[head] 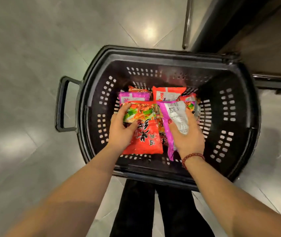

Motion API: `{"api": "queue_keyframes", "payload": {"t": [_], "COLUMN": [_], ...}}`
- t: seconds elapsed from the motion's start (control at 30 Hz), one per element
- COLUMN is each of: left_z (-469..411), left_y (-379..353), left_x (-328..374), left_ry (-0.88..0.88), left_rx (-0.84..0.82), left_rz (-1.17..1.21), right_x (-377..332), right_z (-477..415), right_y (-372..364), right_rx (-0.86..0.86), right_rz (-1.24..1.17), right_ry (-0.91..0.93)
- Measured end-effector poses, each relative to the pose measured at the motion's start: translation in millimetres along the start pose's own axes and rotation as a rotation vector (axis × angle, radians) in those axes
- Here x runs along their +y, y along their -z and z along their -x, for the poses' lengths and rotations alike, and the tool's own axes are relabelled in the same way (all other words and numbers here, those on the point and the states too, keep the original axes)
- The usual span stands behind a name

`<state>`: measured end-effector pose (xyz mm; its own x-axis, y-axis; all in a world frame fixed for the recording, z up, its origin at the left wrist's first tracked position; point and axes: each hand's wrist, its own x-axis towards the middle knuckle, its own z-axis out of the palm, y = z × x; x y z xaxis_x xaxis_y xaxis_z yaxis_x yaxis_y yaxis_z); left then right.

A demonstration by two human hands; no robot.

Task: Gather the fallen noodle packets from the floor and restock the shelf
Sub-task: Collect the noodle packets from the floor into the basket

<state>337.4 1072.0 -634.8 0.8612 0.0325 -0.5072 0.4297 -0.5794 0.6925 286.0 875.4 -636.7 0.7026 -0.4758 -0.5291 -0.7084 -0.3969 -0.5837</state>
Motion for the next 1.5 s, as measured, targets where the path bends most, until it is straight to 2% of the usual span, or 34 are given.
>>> {"api": "queue_keyframes", "payload": {"t": [0.2,0.3,0.4,0.47,0.53,0.63,0.7,0.77,0.93,1.1,1.3,1.5], "left_z": [-35.8,-40.4,-39.7,-38.4,-37.9,-39.6,-43.5,-46.0,-48.6,-41.2,-12.0,25.0], "left_y": [-28.7,-35.1,-40.4,-42.8,-43.3,-40.7,-40.7,-45.2,-51.7,-43.1,-13.9,30.6], "left_x": [-54.7,-67.5,-75.7,-81.3,-86.6,-83.0,-78.3,-80.7,-94.0,-78.7,-26.0,73.5], "left_ry": [0.067,0.064,-0.019,-0.011,-0.002,-0.201,-0.319,-0.365,-0.247,-0.300,-0.500,-0.704], "left_rx": [-0.238,-0.213,-0.164,-0.163,-0.120,-0.066,-0.157,-0.275,-0.331,-0.289,-0.149,-0.203], "left_rz": [-0.171,-0.232,-0.269,-0.275,-0.420,-0.790,-0.882,-0.947,-0.880,-0.849,-0.704,-0.656], "right_x": [29.9,35.0,37.4,38.1,38.7,39.0,42.0,46.6,60.1,52.1,18.8,-40.2], "right_z": [-14.0,-12.5,-12.1,-15.6,-19.4,-26.6,-32.3,-37.9,-48.1,-36.8,-0.5,37.7], "right_y": [-57.0,-76.1,-89.4,-93.2,-92.7,-86.3,-82.9,-80.8,-85.7,-76.7,-17.4,73.1], "right_rx": [-0.009,-0.038,-0.073,-0.112,-0.120,-0.091,-0.152,-0.210,-0.282,-0.234,-0.091,-0.001], "right_rz": [0.190,0.246,0.325,0.418,0.568,0.750,0.817,0.855,0.876,0.760,0.644,0.573], "right_ry": [-0.015,-0.089,-0.089,-0.088,-0.018,0.256,0.362,0.385,0.376,0.381,0.454,0.335]}}
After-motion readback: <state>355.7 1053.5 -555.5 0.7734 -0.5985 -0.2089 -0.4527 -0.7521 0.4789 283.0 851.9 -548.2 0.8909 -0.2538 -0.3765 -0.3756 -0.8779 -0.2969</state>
